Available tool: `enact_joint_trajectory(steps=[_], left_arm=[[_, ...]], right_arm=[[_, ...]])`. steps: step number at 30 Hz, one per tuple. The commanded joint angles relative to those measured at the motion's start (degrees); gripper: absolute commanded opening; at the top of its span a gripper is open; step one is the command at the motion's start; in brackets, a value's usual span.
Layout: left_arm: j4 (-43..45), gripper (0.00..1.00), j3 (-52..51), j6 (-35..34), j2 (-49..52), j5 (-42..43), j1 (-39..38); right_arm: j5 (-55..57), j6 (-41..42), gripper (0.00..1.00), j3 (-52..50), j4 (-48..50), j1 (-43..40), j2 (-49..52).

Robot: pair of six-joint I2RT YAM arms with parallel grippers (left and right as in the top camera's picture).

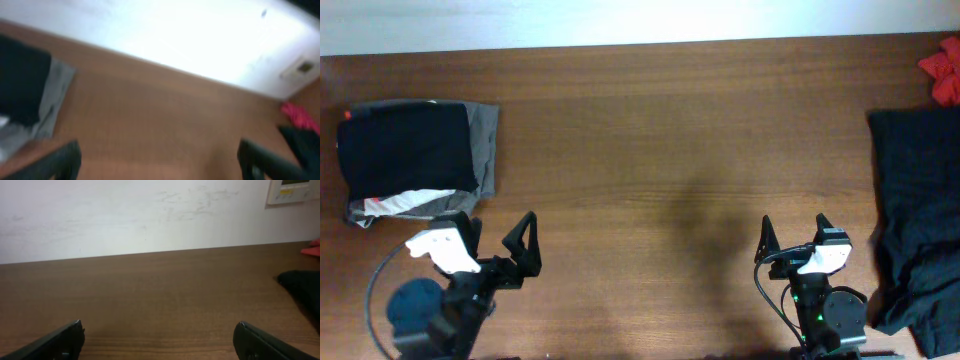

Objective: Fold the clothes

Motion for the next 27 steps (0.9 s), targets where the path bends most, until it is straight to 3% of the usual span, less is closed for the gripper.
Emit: enact_joint_trajectory(steps=[1,4,9,27], left_arm=[[9.8,0.99,-8.2,-1.7,-4.4,-1.7,-1.4],[22.5,0.99,-15.9,-1.7,-8.2,-4.5,-3.3],[32.3,0.99,-23.9,-1.7,-12.3,-10.0,-4.5],[31.9,0.99,-32.5,-0.9,-21.1,-27.5,-6.6]], right_arm=[[0.5,0.3,0.99,-0.3,-0.4,-0.3,-0.6],[0.5,0.3,0.99,-0.3,-0.4,-0.3,-0.6],[0.5,0.3,0.99,-0.3,-0.4,-0.3,-0.6],[0.5,0.3,0.99,-0.3,-0.4,-0.3,-0.6]])
